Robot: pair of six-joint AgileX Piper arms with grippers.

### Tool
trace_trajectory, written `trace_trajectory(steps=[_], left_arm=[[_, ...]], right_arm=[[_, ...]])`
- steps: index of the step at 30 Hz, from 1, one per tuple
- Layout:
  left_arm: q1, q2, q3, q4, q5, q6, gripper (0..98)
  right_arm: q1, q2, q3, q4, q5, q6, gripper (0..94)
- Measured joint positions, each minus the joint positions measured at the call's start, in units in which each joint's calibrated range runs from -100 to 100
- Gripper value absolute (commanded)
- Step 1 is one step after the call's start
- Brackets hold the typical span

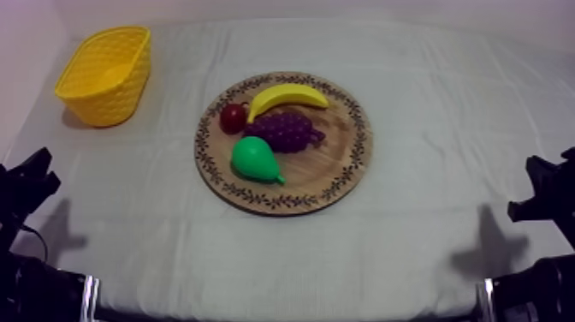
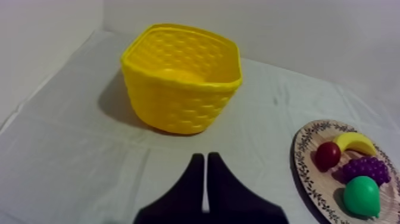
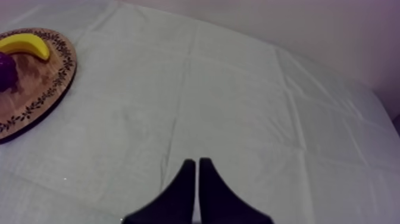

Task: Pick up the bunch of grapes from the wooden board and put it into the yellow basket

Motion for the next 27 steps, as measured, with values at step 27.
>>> trace_trajectory(steps=[27], left_arm=[[10.37, -0.17, -1.52, -0.19, 1.72, 0.84, 0.0]], right_arm=[[0.0, 0.0, 0.0, 0.0, 0.0, 0.0, 0.3]])
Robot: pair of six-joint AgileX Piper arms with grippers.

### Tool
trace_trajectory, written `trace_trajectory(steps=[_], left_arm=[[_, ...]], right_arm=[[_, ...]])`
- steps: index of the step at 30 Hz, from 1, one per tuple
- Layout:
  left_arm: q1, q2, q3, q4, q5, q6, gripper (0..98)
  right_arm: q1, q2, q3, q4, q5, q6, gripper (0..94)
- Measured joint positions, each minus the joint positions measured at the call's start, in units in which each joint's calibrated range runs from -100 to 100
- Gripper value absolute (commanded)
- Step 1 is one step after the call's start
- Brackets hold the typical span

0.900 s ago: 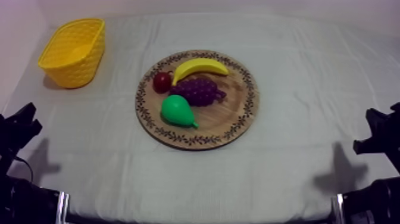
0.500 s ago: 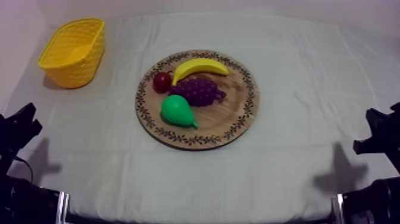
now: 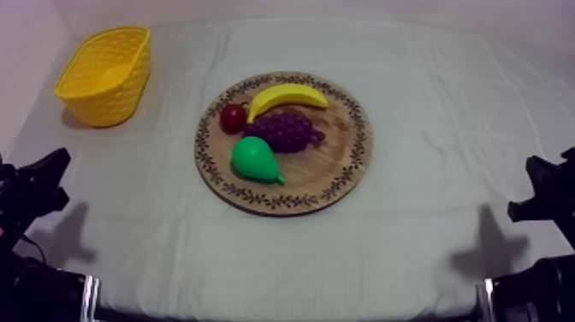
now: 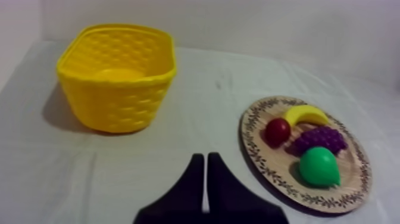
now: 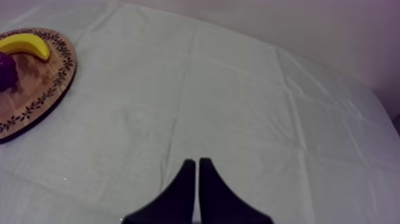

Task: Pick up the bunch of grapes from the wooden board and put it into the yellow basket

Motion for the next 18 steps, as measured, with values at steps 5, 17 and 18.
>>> trace_trajectory(steps=[5, 17, 18], left_arm=[[2.09, 2.81, -2.11, 0.44, 5.53, -0.13, 0.0], [4.4, 19.79, -16.03, 3.12, 13.8, -10.66, 0.0], [4.44, 21.64, -18.09, 3.32, 14.96, -11.43, 0.0]], right_arm=[[0.0, 0.0, 0.0, 0.0, 0.0, 0.0, 0.3], [0.0, 0.0, 0.0, 0.0, 0.0, 0.0, 0.3], [0.0, 0.0, 0.0, 0.0, 0.0, -0.05, 0.3]])
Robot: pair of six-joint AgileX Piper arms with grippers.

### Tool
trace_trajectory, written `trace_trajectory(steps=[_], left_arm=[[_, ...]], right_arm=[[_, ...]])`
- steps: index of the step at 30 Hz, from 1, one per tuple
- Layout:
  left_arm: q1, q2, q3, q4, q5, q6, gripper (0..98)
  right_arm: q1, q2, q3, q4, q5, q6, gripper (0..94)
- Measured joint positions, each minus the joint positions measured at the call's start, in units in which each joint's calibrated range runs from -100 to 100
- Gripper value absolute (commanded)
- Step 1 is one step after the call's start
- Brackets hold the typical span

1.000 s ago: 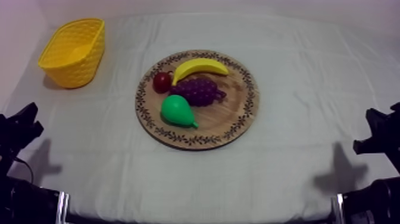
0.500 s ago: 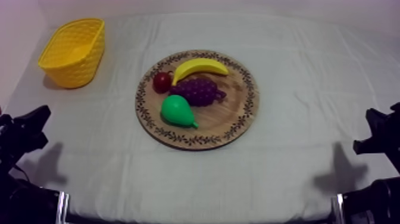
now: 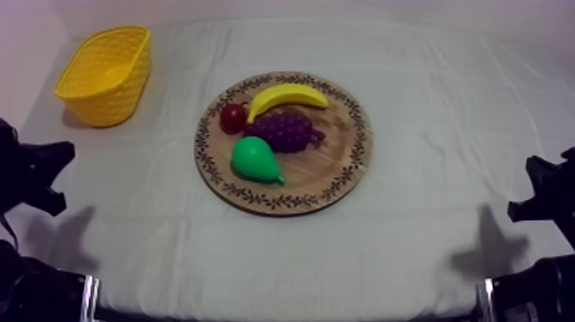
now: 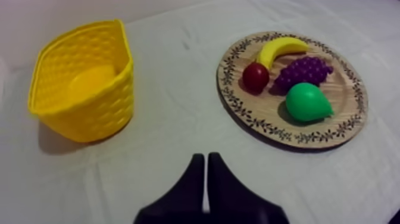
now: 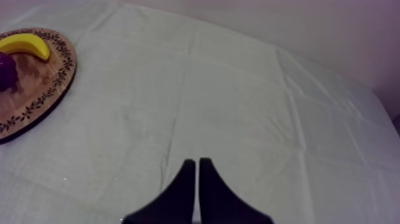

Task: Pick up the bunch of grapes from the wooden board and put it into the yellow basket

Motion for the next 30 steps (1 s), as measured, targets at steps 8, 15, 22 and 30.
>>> trace_trajectory(steps=[8, 15, 22, 30], left_arm=[[0.68, 13.17, -14.35, 2.11, 6.46, -5.66, 0.0], [1.58, 22.43, -22.12, 3.12, 8.53, -9.03, 0.0], [2.39, 31.71, -29.84, 2.76, 13.1, -13.29, 0.0], [4.2, 42.12, -37.6, 1.06, 16.24, -14.72, 0.0]], right_arm=[[0.0, 0.0, 0.0, 0.0, 0.0, 0.07, 0.3], [0.0, 0.0, 0.0, 0.0, 0.0, 0.07, 0.3], [0.0, 0.0, 0.0, 0.0, 0.0, 0.07, 0.3], [0.0, 0.0, 0.0, 0.0, 0.0, 0.07, 0.3]])
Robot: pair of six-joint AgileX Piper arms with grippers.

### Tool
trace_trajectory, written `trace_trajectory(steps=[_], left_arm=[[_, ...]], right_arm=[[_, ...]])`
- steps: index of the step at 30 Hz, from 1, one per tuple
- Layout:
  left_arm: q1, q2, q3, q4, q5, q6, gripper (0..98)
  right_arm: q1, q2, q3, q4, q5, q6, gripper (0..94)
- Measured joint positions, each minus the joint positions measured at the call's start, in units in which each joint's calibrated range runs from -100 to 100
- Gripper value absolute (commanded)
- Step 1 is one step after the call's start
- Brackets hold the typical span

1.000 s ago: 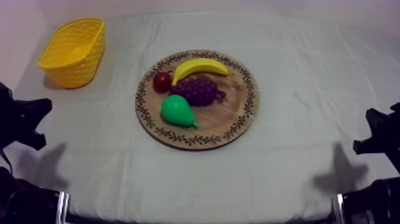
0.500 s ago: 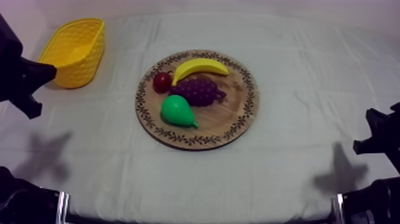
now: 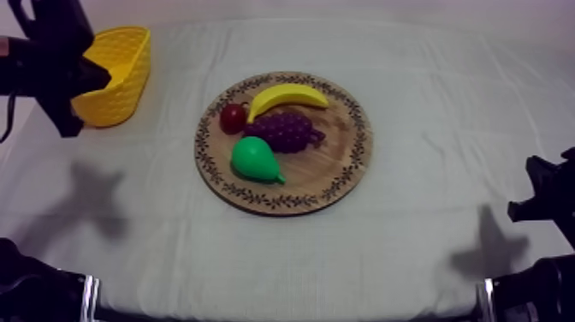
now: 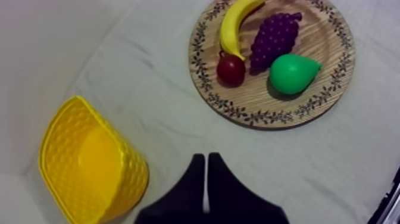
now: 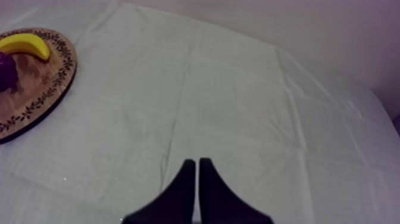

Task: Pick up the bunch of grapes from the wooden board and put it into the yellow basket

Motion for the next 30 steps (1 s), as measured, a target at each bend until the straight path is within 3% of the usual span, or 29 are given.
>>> trace_trajectory(steps=[12, 19, 30], left_arm=[[4.89, 15.98, -11.02, -2.2, 1.93, 1.7, 0.0], [9.02, 26.76, -21.84, -4.58, 6.82, 3.86, 0.0], [13.43, 43.62, -40.2, -6.42, 15.94, 5.6, 0.6]], right_arm=[[0.0, 0.0, 0.0, 0.0, 0.0, 0.0, 0.3], [0.0, 0.0, 0.0, 0.0, 0.0, 0.0, 0.3], [0.0, 0.0, 0.0, 0.0, 0.0, 0.0, 0.3]])
